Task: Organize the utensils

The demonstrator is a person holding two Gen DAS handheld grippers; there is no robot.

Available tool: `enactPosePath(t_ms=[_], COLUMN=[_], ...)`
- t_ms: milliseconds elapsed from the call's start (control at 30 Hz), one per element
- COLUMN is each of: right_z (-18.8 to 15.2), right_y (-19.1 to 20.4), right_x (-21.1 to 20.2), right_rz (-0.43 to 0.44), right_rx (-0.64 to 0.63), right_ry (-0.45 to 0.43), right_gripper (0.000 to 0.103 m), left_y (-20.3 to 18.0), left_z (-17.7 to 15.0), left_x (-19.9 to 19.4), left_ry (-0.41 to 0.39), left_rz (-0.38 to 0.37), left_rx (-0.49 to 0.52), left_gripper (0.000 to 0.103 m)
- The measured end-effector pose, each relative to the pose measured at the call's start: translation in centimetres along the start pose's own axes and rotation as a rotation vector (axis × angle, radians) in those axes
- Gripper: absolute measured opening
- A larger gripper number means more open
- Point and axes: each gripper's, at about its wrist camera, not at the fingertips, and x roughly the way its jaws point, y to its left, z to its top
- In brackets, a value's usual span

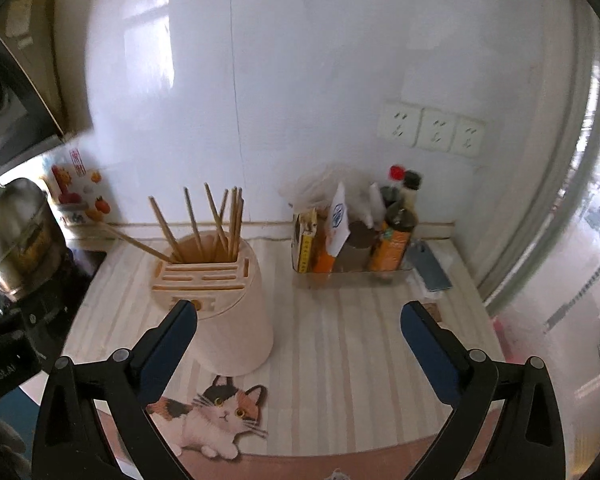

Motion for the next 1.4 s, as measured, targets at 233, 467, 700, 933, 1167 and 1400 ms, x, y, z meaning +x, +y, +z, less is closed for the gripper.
enactPosePath(t_ms=[233, 467, 700, 933, 1167, 1400], right_z=[-2.9, -5.6, -6.2, -5.5, -5.2, -5.2], right_y=[0.8, 0.9, 0.6, -0.3, -0.3, -0.4], right_x=[-10.0, -17.6, -21.5, -22.3, -21.8, -21.4], right_rz=[-0.053, -0.055, -0.05, -0.038, -0.032, -0.025], right_rx=[0.018, 0.058, 0.054, 0.054, 0.044, 0.042], right_ry=[-0.088, -0.138, -0.173, -0.185, -0.184, -0.18], right_gripper=[0.103, 0.103, 0.103, 0.103, 0.103, 0.103], left_y=[1.7, 2.6, 2.2, 1.7, 1.6, 1.4], left_z=[-2.5, -4.5, -5.0, -4.8, -4.9, -4.8], left_x=[-7.8, -13.7, -15.8, -16.5, -16.5, -16.5], left_ry=[-0.057, -0.1, -0.12, -0.116, -0.118, -0.122], left_rz=[-0.05, -0.077, -0.07, -0.049, -0.032, -0.027], left_rx=[0.012, 0.014, 0.014, 0.001, -0.011, -0.003], left_gripper=[0.103, 0.103, 0.103, 0.103, 0.103, 0.103])
